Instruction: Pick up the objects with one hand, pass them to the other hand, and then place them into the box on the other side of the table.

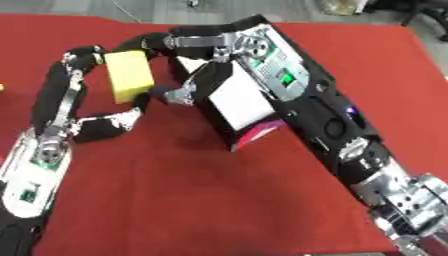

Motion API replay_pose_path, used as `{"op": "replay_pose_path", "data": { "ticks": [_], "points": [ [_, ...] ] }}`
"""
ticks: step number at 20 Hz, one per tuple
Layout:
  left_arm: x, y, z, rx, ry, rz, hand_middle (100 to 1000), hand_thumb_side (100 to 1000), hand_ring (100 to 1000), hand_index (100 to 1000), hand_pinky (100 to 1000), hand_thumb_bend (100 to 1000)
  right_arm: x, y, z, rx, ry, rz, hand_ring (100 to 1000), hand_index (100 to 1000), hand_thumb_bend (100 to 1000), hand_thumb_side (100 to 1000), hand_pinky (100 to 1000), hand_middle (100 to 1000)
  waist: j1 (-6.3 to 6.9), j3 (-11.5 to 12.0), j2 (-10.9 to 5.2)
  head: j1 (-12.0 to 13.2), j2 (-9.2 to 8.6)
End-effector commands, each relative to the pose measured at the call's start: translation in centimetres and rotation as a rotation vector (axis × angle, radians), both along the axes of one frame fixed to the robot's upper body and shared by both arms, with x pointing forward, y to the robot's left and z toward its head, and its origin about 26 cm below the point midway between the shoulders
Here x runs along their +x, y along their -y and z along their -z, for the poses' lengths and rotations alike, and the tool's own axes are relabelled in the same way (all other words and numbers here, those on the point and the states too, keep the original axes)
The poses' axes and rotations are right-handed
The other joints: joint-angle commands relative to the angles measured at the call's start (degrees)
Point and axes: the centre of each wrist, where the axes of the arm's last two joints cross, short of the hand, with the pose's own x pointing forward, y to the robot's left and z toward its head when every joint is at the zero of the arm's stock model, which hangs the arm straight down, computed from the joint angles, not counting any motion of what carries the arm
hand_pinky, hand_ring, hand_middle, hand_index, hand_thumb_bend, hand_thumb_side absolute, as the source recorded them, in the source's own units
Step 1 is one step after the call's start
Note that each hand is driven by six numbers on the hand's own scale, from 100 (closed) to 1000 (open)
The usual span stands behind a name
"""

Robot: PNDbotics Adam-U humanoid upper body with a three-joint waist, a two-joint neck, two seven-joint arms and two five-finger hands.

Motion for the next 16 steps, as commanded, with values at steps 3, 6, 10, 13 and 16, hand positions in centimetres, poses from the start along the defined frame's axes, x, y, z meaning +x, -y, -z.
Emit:
{"op": "replay_pose_path", "data": {
  "ticks": [3, 6, 10, 13, 16],
  "points": [
    [-1.02, 2.72, -2.03, -0.048, 0.070, 0.106, 483, 398, 596, 570, 751, 100, -0.35, -0.76, -1.03, -0.043, 0.056, -0.075, 1000, 1000, 100, 288, 1000, 1000, -0.77, -0.2, -0.02, 0.0, -0.88],
    [-1.18, 3.03, -2.19, -0.080, 0.077, 0.142, 482, 421, 593, 572, 750, 100, -0.33, -0.73, -1.23, -0.034, 0.047, -0.073, 1000, 1000, 100, 268, 1000, 1000, -0.85, -0.3, 0.00, 0.1, -0.94],
    [-1.29, 3.29, -2.18, -0.101, 0.074, 0.172, 479, 428, 590, 576, 748, 100, -0.29, -0.61, -1.47, -0.025, 0.032, -0.063, 1000, 1000, 100, 252, 1000, 1000, -0.86, -0.3, 0.08, 0.1, -0.90],
    [-1.35, 3.39, -2.21, -0.106, 0.075, 0.185, 479, 425, 589, 577, 747, 100, -0.26, -0.52, -1.57, -0.019, 0.021, -0.056, 1000, 1000, 100, 250, 1000, 1000, -0.85, -0.3, 0.13, 0.1, -0.86],
    [-1.35, 3.40, -2.22, -0.107, 0.076, 0.189, 479, 425, 589, 577, 747, 100, -0.29, -0.50, -1.65, -0.016, 0.016, -0.054, 1000, 1000, 100, 250, 1000, 1000, -0.85, -0.3, 0.14, 0.1, -0.85]
  ]
}}
